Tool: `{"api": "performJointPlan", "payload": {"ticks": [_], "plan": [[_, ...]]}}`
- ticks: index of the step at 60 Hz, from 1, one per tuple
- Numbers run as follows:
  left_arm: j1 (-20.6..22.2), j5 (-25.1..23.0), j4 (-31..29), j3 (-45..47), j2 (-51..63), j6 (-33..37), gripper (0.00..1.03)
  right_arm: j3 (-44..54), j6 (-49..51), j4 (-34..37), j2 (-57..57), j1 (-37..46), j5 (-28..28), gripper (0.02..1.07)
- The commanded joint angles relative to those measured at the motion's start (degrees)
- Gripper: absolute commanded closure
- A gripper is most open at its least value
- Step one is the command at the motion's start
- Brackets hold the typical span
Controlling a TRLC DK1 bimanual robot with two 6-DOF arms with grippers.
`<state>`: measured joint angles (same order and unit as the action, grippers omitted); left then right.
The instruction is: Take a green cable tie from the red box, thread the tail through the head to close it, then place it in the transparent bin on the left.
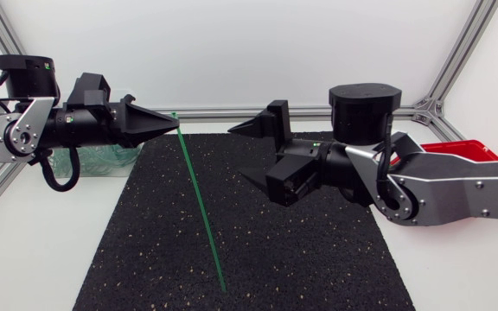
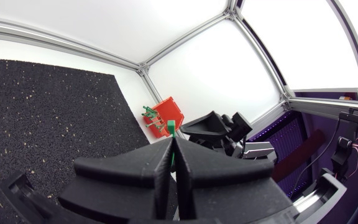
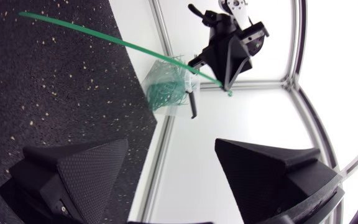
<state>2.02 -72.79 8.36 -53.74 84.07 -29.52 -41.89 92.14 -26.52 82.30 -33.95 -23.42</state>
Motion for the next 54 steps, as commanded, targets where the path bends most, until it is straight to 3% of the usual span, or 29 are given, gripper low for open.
{"api": "performJointPlan", "payload": {"ticks": [1, 15, 54], "plan": [[0.44, 0.02, -0.54, -1.11, 0.48, 1.22, 0.99, 1.72, 7.44, -3.62, 0.49, 0.91, -1.54, 0.05], [1.05, 0.20, -1.59, -1.02, 0.39, 1.48, 0.99, 4.45, 14.39, -12.59, 1.81, -2.26, -2.33, 0.05], [1.49, 0.81, -5.02, -1.55, 0.21, 1.48, 0.99, 15.17, 19.66, -13.38, 3.57, -14.21, -3.12, 0.06]]}}
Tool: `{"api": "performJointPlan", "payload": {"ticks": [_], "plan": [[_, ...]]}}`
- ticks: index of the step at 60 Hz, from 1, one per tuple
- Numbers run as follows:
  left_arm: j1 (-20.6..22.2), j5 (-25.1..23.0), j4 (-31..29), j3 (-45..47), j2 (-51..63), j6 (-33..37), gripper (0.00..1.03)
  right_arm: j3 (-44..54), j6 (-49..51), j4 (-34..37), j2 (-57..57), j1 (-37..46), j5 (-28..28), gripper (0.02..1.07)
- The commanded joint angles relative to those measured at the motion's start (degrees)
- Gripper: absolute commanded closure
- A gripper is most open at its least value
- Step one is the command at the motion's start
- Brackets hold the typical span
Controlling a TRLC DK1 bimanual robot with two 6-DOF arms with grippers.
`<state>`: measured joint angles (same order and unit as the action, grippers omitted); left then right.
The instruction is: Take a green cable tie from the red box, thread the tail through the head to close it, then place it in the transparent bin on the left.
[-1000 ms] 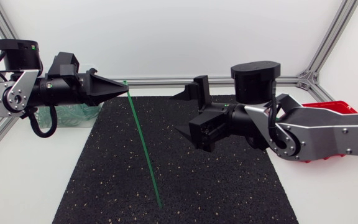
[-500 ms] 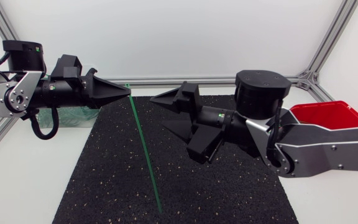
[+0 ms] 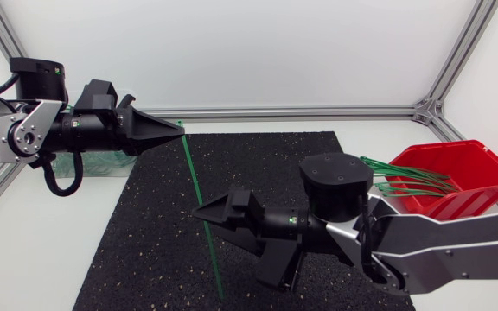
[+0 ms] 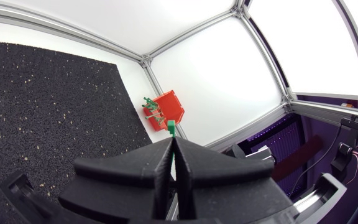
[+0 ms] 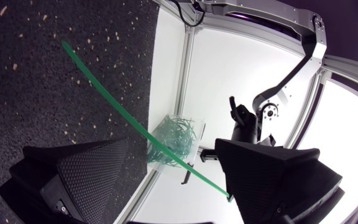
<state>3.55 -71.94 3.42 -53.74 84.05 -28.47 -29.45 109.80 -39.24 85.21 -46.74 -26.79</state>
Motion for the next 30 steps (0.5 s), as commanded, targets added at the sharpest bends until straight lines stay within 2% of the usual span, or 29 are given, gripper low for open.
{"api": "performJointPlan", "payload": {"ticks": [1, 7, 15, 22, 27, 30], "plan": [[-0.04, 0.05, -0.08, -1.55, 0.24, 0.52, 0.99, 3.00, 1.91, -0.66, 0.57, -1.60, 0.24, 0.06], [0.23, 0.31, -0.26, -1.81, 0.59, 0.52, 0.99, 4.75, 1.73, -0.75, 0.04, -2.92, 0.15, 0.06], [0.75, 0.57, -0.70, -1.99, 0.59, 0.52, 0.99, 6.25, 1.65, -0.92, 0.57, -3.80, -0.02, 0.12], [0.75, 0.75, -0.78, -1.81, 0.59, 0.61, 0.99, 7.04, 1.30, -1.10, 1.28, -4.06, -0.11, 0.19], [0.67, 0.75, -0.87, -1.46, 0.59, 0.87, 0.99, 7.74, 1.30, -1.36, 1.63, -4.41, -0.11, 0.29], [0.67, 0.75, -1.14, -1.28, 0.59, 1.13, 0.99, 8.01, 1.30, -1.71, 2.07, -4.76, -0.02, 0.31]]}}
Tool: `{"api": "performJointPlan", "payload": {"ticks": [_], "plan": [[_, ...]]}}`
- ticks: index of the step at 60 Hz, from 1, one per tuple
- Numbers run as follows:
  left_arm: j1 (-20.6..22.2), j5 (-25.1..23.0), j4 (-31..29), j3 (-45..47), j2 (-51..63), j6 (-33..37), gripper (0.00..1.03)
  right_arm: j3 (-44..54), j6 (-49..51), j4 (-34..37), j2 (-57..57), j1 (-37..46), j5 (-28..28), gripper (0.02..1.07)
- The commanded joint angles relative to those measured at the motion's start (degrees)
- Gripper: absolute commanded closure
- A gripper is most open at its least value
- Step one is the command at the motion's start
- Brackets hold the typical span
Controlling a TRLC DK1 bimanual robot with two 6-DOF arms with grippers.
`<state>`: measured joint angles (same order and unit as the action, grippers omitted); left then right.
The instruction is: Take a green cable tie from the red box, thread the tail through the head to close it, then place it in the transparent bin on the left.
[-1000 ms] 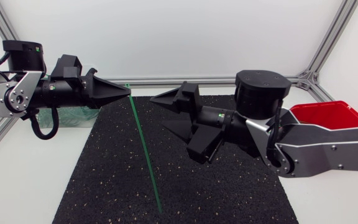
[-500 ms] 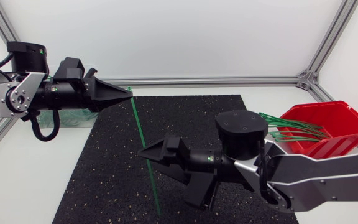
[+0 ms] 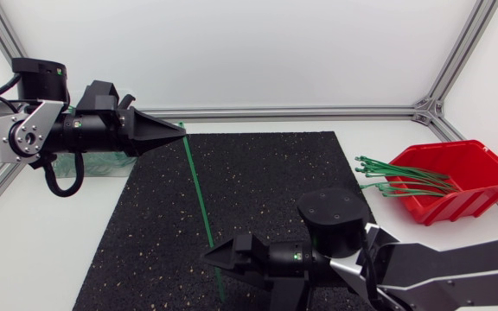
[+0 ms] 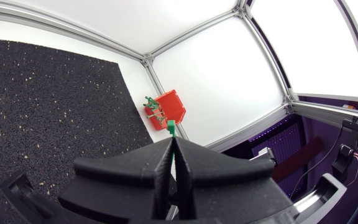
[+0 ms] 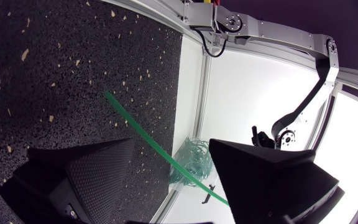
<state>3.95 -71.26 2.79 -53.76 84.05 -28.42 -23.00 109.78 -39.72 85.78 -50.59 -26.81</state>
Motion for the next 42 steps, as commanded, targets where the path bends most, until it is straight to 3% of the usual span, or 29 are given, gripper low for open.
{"api": "performJointPlan", "payload": {"ticks": [1, 10, 20, 25, 42], "plan": [[0.27, 0.07, -0.50, -1.26, 0.59, 1.09, 0.99, 1.65, 1.32, -1.23, 1.59, -1.09, -0.09, 0.31], [0.36, 0.07, -1.73, -1.17, 0.50, 2.15, 0.99, 1.65, 1.32, -3.34, 3.34, -1.62, 0.18, 0.55], [0.01, 0.07, -2.52, -1.09, 0.41, 3.02, 0.99, 1.47, 0.97, -3.17, 2.99, -1.44, 0.35, 0.65], [0.01, 0.07, -3.14, -1.09, 0.41, 3.55, 0.99, 1.82, 1.23, -3.08, 2.64, -1.62, 0.26, 0.91], [-0.61, 0.07, -3.31, -1.44, 0.15, 3.73, 0.99, 2.79, 0.17, -2.29, 0.71, -2.32, 0.79, 0.98]]}}
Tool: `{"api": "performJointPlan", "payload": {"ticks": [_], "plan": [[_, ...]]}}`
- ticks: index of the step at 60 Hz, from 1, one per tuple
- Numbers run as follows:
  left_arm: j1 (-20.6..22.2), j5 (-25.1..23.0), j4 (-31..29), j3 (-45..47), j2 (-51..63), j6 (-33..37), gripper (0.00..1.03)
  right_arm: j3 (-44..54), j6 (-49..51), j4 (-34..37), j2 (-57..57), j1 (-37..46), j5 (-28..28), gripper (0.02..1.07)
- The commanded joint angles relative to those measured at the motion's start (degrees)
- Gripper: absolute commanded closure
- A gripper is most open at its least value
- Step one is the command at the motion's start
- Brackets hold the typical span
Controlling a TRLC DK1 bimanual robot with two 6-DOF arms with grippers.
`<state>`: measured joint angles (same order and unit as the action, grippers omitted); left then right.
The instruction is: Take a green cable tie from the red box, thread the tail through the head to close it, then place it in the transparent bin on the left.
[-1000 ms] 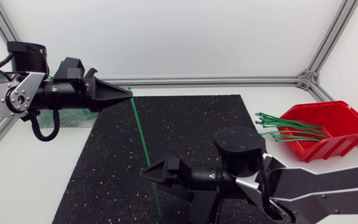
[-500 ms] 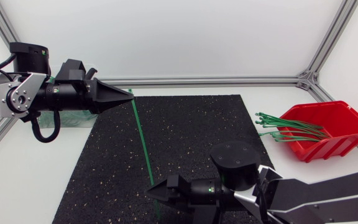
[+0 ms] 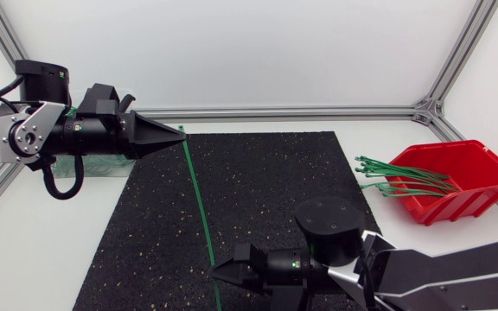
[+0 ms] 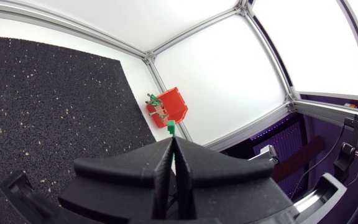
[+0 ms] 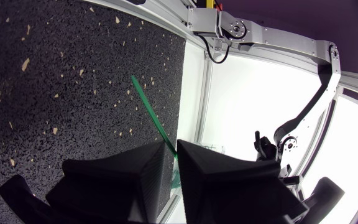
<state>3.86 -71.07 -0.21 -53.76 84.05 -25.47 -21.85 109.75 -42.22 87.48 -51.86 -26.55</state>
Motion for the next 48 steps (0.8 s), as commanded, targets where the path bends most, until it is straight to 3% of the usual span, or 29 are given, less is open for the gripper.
{"api": "performJointPlan", "payload": {"ticks": [1, 19, 23, 27, 36, 48], "plan": [[-0.52, -0.12, -0.32, -1.44, 0.15, 0.86, 0.99, 1.72, 0.11, 0.20, -1.17, -1.23, 0.62, 0.98], [-0.52, 0.05, -2.17, -0.38, -1.08, 3.33, 0.99, 2.69, -1.74, 2.14, -4.16, -3.95, 1.41, 1.00], [-0.08, 0.84, -2.17, 0.93, -2.66, 4.20, 0.99, 0.93, -4.37, 8.64, -6.80, -4.66, 2.02, 1.00], [1.24, 1.81, -2.08, 3.13, -4.95, 5.52, 0.99, -1.36, -10.17, 14.79, -10.14, -5.36, 2.46, 1.01], [4.05, 3.39, -0.85, 7.61, -10.49, 6.49, 0.99, -4.17, -23.89, 21.04, -15.15, -5.80, 1.32, 1.01], [7.22, 6.38, 1.53, 12.18, -17.52, 5.00, 0.99, -2.50, -40.50, 18.57, -18.40, -5.27, -1.05, 1.01]]}}
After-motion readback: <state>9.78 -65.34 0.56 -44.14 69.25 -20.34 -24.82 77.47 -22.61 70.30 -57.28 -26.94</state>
